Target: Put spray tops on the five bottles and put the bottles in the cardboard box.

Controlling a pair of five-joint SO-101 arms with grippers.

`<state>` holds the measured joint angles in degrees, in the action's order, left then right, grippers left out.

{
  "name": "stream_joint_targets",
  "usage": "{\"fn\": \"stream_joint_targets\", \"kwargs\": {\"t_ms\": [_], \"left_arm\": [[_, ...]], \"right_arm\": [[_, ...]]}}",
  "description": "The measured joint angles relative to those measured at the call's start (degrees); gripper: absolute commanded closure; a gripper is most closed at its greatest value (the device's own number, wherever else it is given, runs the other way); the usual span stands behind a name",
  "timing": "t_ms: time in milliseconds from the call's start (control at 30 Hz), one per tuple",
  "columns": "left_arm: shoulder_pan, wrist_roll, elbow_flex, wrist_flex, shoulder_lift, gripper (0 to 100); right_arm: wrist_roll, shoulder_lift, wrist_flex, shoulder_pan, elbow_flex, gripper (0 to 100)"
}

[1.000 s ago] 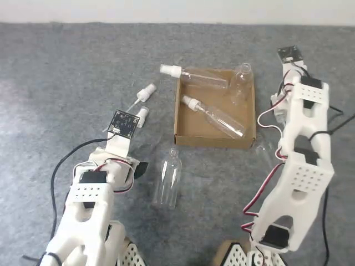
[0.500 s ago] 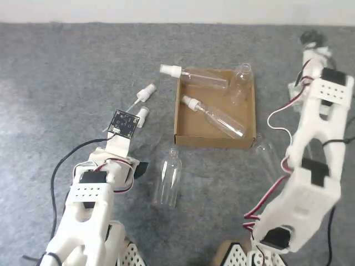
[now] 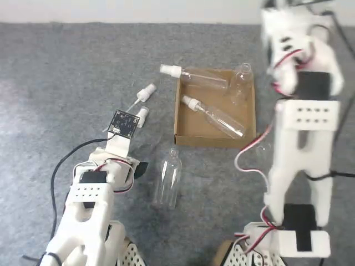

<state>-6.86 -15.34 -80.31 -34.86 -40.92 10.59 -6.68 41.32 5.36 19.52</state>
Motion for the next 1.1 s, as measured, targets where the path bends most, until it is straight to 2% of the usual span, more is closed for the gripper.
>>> {"fn": "stream_joint_targets", "kwargs": {"t_ms": [133,333,467,567,733,867,1100], "left_arm": [[0.0,0.0,0.0,-0.1,0.0,69],[0.0,0.0,0.0,-0.4,0.0,69],[0.1,0.0,0.0,-0.4,0.0,69],[0.0,0.0,0.0,-0.4,0.0,69],[0.1,0.0,0.0,-0.4,0.0,69],[0.0,0.0,0.0,-0.4,0.0,69],[0.0,0.0,0.0,-0.4,0.0,69]], "right_arm": [[-0.1,4.4,-7.7,5.9,0.0,99.3],[-0.1,6.2,-7.7,6.2,-0.2,99.3],[-6.9,5.9,-10.9,5.7,-1.7,99.3],[-12.1,3.9,-17.8,5.7,-8.4,99.3],[-12.3,0.4,-36.7,6.0,-26.5,99.3],[-12.3,-0.7,-43.7,4.3,-35.1,99.3],[-15.1,-4.0,-44.7,-1.7,-34.5,99.3]]}}
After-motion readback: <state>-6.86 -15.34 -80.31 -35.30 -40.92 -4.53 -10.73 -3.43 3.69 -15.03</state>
